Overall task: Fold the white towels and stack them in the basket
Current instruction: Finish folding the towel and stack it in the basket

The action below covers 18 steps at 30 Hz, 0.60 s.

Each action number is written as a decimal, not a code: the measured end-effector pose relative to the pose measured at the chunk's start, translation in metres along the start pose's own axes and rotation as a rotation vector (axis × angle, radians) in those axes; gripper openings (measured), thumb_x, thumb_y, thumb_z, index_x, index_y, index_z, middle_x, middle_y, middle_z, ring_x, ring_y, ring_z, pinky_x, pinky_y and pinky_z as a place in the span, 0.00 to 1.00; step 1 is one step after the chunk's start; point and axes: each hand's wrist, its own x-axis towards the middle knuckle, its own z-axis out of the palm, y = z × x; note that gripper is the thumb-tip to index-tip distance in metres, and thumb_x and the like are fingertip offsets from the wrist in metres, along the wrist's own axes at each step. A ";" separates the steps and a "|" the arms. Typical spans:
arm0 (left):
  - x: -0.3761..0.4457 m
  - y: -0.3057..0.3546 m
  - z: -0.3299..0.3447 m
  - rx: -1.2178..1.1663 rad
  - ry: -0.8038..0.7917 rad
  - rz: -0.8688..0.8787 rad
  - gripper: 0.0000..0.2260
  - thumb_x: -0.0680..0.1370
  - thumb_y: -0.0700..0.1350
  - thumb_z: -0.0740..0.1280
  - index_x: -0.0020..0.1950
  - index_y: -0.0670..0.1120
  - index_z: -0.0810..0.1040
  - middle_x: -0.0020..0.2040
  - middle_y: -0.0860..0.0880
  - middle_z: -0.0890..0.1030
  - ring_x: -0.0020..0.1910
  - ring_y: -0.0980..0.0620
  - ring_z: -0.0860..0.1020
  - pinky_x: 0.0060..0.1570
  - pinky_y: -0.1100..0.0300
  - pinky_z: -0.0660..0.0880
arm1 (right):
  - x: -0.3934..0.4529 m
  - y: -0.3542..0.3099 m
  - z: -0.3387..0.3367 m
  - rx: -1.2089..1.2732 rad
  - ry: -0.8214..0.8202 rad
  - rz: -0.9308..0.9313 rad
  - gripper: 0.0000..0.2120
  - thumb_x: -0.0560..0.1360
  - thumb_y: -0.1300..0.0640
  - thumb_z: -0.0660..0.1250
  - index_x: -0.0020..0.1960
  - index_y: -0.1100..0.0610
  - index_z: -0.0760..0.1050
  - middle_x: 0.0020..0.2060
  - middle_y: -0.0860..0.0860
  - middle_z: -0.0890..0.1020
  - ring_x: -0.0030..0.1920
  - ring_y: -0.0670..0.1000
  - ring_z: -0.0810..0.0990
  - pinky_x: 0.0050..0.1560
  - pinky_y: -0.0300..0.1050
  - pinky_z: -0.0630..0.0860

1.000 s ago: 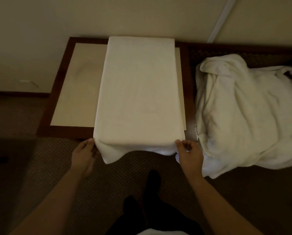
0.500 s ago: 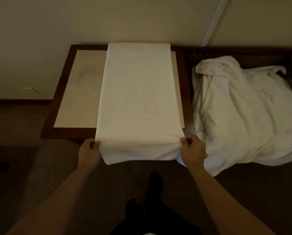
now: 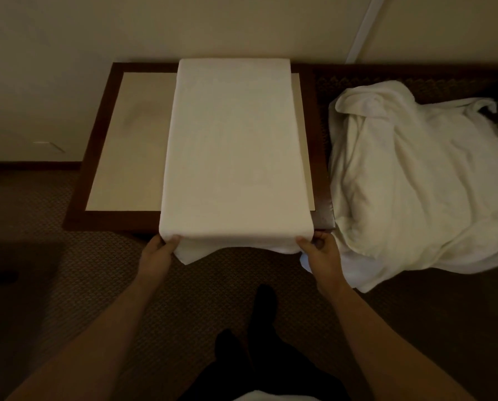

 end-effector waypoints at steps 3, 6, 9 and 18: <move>0.001 -0.006 -0.001 0.096 0.002 0.049 0.09 0.83 0.49 0.66 0.62 0.50 0.78 0.56 0.49 0.81 0.58 0.45 0.79 0.60 0.44 0.77 | 0.000 0.003 -0.004 -0.024 -0.094 -0.001 0.16 0.78 0.59 0.71 0.66 0.54 0.76 0.56 0.43 0.83 0.56 0.41 0.81 0.50 0.31 0.77; -0.001 -0.009 -0.003 0.208 0.062 0.094 0.14 0.84 0.48 0.63 0.67 0.43 0.77 0.55 0.47 0.78 0.55 0.45 0.78 0.52 0.51 0.74 | 0.000 0.006 -0.009 -0.083 -0.148 0.043 0.12 0.80 0.58 0.68 0.63 0.56 0.80 0.53 0.43 0.84 0.54 0.41 0.81 0.47 0.32 0.78; -0.003 -0.011 -0.003 0.191 0.091 0.098 0.14 0.85 0.48 0.61 0.68 0.43 0.76 0.56 0.46 0.77 0.54 0.45 0.76 0.51 0.53 0.72 | -0.001 0.006 -0.013 -0.112 -0.179 0.079 0.12 0.81 0.57 0.68 0.63 0.56 0.80 0.54 0.44 0.83 0.53 0.40 0.81 0.52 0.35 0.78; -0.024 -0.033 -0.021 0.390 -0.039 0.091 0.15 0.84 0.46 0.63 0.68 0.40 0.74 0.60 0.44 0.78 0.55 0.47 0.75 0.55 0.54 0.71 | -0.026 0.014 -0.020 -0.325 -0.191 -0.003 0.07 0.82 0.59 0.65 0.58 0.50 0.74 0.53 0.49 0.82 0.54 0.51 0.81 0.56 0.50 0.78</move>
